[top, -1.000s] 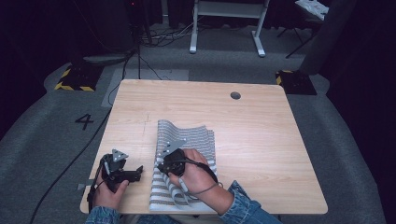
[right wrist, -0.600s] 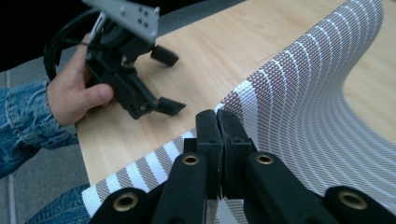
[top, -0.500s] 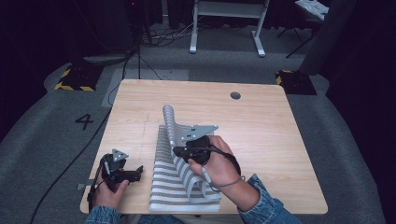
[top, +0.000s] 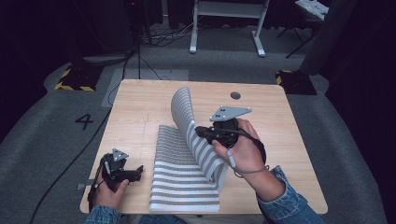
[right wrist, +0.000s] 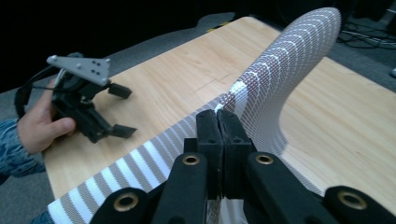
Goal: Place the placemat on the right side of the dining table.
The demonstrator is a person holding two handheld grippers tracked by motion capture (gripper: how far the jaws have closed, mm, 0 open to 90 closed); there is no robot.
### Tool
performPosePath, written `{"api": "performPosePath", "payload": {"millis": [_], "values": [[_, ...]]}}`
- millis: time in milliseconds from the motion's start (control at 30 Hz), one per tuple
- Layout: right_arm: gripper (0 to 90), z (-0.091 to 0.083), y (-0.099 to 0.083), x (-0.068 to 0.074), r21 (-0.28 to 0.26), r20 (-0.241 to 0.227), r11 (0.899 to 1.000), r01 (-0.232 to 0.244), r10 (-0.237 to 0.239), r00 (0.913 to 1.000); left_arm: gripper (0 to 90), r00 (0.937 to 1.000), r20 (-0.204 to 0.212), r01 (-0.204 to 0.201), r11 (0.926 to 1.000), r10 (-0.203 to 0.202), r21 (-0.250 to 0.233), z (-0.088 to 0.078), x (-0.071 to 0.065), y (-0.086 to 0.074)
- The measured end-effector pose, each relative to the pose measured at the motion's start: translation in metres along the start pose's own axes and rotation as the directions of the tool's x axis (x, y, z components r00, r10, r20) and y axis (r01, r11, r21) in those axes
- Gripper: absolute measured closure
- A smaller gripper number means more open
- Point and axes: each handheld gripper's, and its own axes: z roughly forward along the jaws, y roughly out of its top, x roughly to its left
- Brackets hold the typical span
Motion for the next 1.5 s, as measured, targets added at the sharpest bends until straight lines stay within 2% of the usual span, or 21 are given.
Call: {"api": "performPosePath", "payload": {"millis": [167,333,400,433,533,567,633,667,767,833,867,900,933,967,1067,1200,1233,1267,1300,1367,1500], "values": [[88.8,-0.017,0.0,-0.018,-0.038,0.042,0.999,-0.028,0.03,0.9987,0.0,1.0,0.002,0.001,1.0,-0.001,0.0,0.001,0.0,0.001],[88.9,-0.033,0.0,-0.036,-0.052,0.091,0.998,-0.043,0.048,0.9947,0.0,1.0,0.002,0.0,1.0,0.0,0.0,0.001,0.0,0.002],[88.8,-0.045,-0.002,-0.051,-0.057,0.138,0.997,-0.049,0.057,0.9888,0.0,1.0,0.004,0.0,1.0,0.0,0.001,0.001,0.0,0.002],[88.8,-0.045,-0.002,-0.051,-0.057,0.138,0.997,-0.049,0.057,0.9888,0.0,1.0,0.002,0.0,1.0,0.0,0.0,0.001,0.0,0.002],[88.9,-0.055,-0.004,-0.064,-0.065,0.172,0.995,-0.071,0.081,0.9817,0.0,1.0,0.006,0.001,1.0,-0.001,0.003,0.001,0.0,0.002],[88.9,-0.062,-0.008,-0.075,-0.086,0.181,0.991,-0.106,0.12,0.9761,0.0,1.0,0.004,0.0,1.0,0.0,0.004,0.001,0.0,0.002],[88.9,-0.064,-0.009,-0.079,-0.092,0.185,0.989,-0.112,0.128,0.9744,0.0,1.0,0.006,0.0,1.0,0.0,0.003,0.001,0.0,0.002],[88.9,-0.07,-0.012,-0.089,-0.1,0.211,0.987,-0.123,0.142,0.9671,0.0,1.0,0.006,0.002,1.0,-0.002,0.001,0.001,0.0,0.002],[88.9,-0.074,-0.015,-0.097,-0.103,0.229,0.986,-0.13,0.151,0.9617,0.0,1.0,0.006,0.002,1.0,-0.002,0.001,0.001,0.0,0.002],[88.9,-0.08,-0.018,-0.106,-0.1,0.256,0.986,-0.135,0.156,0.954,0.0,1.0,0.006,0.001,1.0,-0.001,0.002,0.001,0.0,0.002],[88.9,-0.086,-0.022,-0.115,-0.101,0.28,0.985,-0.137,0.16,0.9465,0.0,1.0,0.006,0.001,1.0,-0.001,0.002,0.001,0.0,0.002],[88.9,-0.086,-0.022,-0.115,-0.101,0.28,0.985,-0.137,0.16,0.9465,0.0,1.0,0.006,0.001,1.0,-0.001,0.002,0.001,0.0,0.002],[88.9,-0.093,-0.025,-0.124,-0.099,0.304,0.985,-0.144,0.167,0.9379,0.0,1.0,0.006,0.002,1.0,-0.002,0.001,0.001,0.0,0.002],[88.9,-0.093,-0.025,-0.124,-0.099,0.304,0.985,-0.144,0.167,0.9379,0.0,1.0,0.006,0.002,1.0,-0.002,0.001,0.001,0.0,0.002],[89.0,-0.105,-0.032,-0.137,-0.097,0.336,0.982,-0.161,0.184,0.9237,0.0,1.0,0.006,0.002,1.0,-0.002,0.002,0.001,0.0,0.002],[89.0,-0.124,-0.039,-0.152,-0.096,0.384,0.979,-0.179,0.203,0.9008,0.1,1.0,0.006,0.003,1.0,-0.003,0.004,0.001,0.0,0.001],[89.0,-0.133,-0.043,-0.16,-0.096,0.409,0.978,-0.184,0.207,0.8887,0.1,1.0,0.008,0.005,1.0,-0.005,0.003,0.001,0.0,0.001],[89.0,-0.133,-0.043,-0.16,-0.096,0.409,0.978,-0.184,0.207,0.8887,0.1,1.0,0.001,0.002,1.0,-0.002,0.0,0.001,0.0,0.001],[89.0,-0.137,-0.045,-0.164,-0.093,0.421,0.978,-0.184,0.206,0.8835,0.1,1.0,0.004,0.003,1.0,-0.003,0.002,0.0,-0.001,0.001],[89.0,-0.145,-0.049,-0.172,-0.089,0.447,0.977,-0.195,0.214,0.8685,0.1,1.0,0.003,0.0,1.0,0.0,0.001,0.0,-0.001,0.0],[89.0,-0.158,-0.058,-0.188,-0.074,0.487,0.975,-0.21,0.219,0.8457,0.1,1.0,0.003,0.001,1.0,-0.001,0.002,0.0,-0.001,0.0]]}}
